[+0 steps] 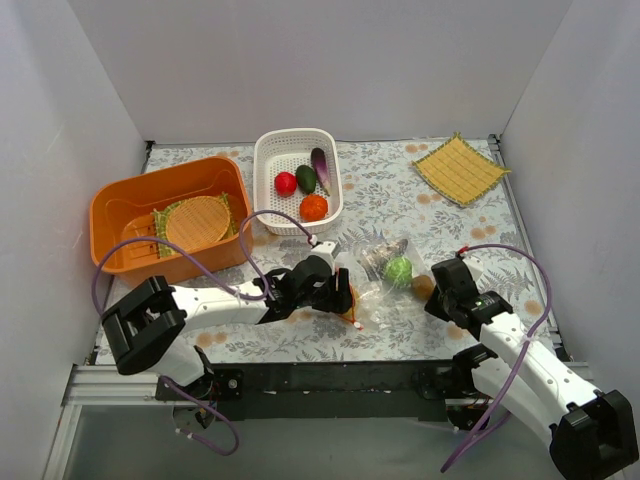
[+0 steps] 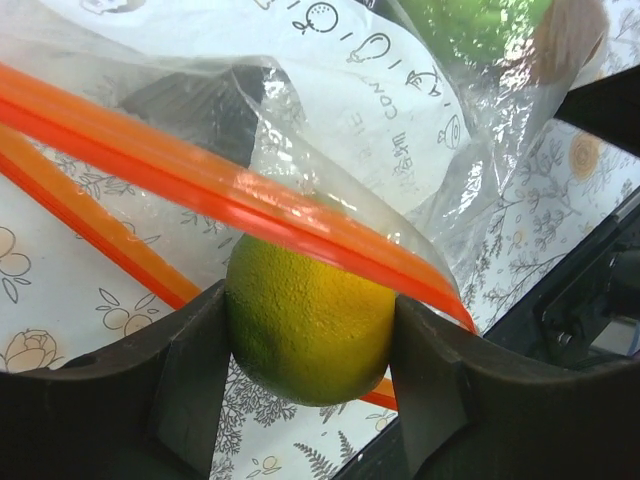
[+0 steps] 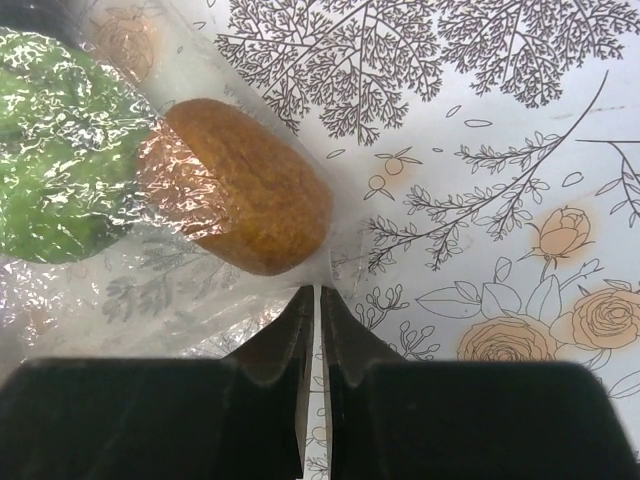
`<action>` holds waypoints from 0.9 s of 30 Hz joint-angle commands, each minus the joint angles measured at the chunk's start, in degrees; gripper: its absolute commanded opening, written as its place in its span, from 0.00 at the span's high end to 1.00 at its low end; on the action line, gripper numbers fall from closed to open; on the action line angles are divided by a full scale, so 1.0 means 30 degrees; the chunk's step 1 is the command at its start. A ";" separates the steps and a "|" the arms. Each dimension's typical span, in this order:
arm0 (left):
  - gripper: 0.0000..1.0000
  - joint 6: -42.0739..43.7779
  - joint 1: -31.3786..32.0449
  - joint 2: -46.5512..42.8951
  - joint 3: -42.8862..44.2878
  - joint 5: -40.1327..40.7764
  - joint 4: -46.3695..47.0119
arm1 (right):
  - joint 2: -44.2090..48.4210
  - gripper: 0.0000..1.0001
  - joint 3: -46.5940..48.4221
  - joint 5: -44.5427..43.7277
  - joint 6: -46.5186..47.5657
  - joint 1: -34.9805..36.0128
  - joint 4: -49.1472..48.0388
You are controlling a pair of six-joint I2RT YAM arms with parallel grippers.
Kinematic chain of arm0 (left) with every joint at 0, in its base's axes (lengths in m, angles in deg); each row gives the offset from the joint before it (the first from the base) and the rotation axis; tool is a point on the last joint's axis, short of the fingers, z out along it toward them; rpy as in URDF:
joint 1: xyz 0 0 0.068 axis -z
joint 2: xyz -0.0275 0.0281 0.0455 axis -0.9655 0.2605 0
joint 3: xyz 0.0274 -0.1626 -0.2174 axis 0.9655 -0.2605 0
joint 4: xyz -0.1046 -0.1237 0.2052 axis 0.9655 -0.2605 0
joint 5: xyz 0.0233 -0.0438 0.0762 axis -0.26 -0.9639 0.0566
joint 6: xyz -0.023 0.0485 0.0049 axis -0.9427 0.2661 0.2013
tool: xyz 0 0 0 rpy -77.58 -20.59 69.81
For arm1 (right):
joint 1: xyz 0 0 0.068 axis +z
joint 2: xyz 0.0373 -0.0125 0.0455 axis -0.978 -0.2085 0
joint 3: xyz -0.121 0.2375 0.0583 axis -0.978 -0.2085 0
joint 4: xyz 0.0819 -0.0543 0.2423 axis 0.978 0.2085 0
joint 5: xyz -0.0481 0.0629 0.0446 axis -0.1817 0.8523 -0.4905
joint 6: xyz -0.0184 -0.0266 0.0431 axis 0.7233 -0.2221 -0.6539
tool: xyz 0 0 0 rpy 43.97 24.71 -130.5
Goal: Open the zip-top bag and remove the fake food
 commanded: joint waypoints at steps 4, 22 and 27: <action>0.43 0.0358 -0.0075 0.1476 0.0121 -0.1526 0.0270 | 0.0656 0.78 0.2062 0.2338 0.0963 0.0259 -0.0632; 0.27 -0.0053 -0.0075 0.1742 -0.0203 -0.2113 0.0858 | -0.4292 0.48 0.2711 -0.0348 -0.2436 0.6296 -0.4178; 0.26 -0.0024 -0.0075 0.1419 -0.0350 -0.1878 0.0595 | -0.4936 0.99 0.2156 -0.1143 -0.1941 0.5244 -0.4236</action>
